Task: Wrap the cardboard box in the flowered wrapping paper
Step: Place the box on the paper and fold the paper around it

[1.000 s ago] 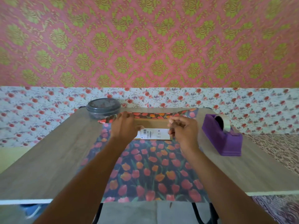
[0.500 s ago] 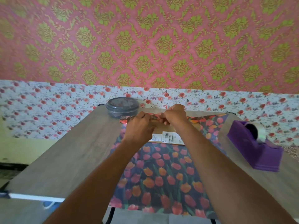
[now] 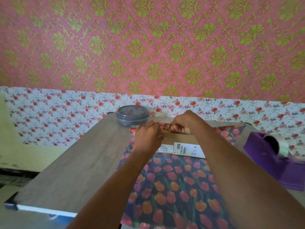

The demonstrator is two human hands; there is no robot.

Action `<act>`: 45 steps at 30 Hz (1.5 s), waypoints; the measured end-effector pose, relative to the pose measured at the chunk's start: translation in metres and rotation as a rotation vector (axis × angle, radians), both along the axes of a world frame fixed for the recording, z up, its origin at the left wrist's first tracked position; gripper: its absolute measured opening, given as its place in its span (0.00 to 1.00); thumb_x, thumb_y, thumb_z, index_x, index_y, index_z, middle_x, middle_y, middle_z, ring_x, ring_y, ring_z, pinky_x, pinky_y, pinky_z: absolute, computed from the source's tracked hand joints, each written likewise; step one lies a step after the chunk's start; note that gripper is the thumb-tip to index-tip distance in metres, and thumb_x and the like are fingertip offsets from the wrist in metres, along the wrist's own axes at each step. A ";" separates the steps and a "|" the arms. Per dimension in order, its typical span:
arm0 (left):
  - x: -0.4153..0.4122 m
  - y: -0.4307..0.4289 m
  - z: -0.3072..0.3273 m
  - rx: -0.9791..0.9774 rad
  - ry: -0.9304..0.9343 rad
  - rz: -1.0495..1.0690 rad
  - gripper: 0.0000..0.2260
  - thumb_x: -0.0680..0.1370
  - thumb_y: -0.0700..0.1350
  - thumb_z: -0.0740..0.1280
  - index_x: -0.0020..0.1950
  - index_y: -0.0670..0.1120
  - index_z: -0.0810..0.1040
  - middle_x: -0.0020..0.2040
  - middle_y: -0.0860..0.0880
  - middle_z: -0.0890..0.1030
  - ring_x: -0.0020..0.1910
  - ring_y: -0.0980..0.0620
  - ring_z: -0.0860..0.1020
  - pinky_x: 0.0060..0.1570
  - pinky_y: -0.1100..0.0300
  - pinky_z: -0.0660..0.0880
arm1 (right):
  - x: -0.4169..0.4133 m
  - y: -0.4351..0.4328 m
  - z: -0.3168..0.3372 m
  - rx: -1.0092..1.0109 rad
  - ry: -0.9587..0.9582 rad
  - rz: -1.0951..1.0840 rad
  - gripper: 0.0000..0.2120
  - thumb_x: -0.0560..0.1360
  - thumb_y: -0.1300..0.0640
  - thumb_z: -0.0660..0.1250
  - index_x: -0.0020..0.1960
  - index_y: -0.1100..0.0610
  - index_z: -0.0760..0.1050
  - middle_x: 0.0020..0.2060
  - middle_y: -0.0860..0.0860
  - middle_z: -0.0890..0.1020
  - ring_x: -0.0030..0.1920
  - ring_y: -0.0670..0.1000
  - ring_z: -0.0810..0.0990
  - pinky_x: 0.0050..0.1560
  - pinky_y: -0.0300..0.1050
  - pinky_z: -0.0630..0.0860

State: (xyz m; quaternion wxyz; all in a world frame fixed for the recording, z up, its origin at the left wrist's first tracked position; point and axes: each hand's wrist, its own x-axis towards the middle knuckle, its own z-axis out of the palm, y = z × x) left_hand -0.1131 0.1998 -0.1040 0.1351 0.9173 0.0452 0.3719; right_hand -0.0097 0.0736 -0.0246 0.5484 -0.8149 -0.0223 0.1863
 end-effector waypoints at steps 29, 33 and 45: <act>0.000 -0.004 0.013 0.043 0.106 -0.005 0.08 0.75 0.45 0.74 0.50 0.42 0.81 0.51 0.45 0.81 0.47 0.40 0.81 0.48 0.52 0.74 | -0.050 -0.064 -0.052 -0.774 -1.121 0.525 0.25 0.79 0.64 0.59 0.75 0.58 0.72 0.69 0.56 0.78 0.67 0.57 0.78 0.65 0.52 0.76; -0.004 -0.008 0.016 0.053 0.130 -0.008 0.10 0.75 0.45 0.74 0.52 0.42 0.81 0.53 0.45 0.81 0.48 0.42 0.81 0.51 0.50 0.78 | -0.044 -0.074 -0.035 -0.629 -1.111 0.303 0.07 0.75 0.58 0.66 0.50 0.55 0.82 0.41 0.51 0.83 0.42 0.52 0.82 0.43 0.45 0.73; -0.028 -0.011 0.016 0.142 0.108 -0.015 0.04 0.75 0.41 0.74 0.47 0.42 0.82 0.48 0.46 0.80 0.44 0.42 0.81 0.43 0.52 0.77 | -0.020 -0.113 -0.024 -0.900 -0.736 0.341 0.28 0.82 0.37 0.59 0.80 0.43 0.62 0.79 0.52 0.66 0.79 0.58 0.62 0.73 0.69 0.54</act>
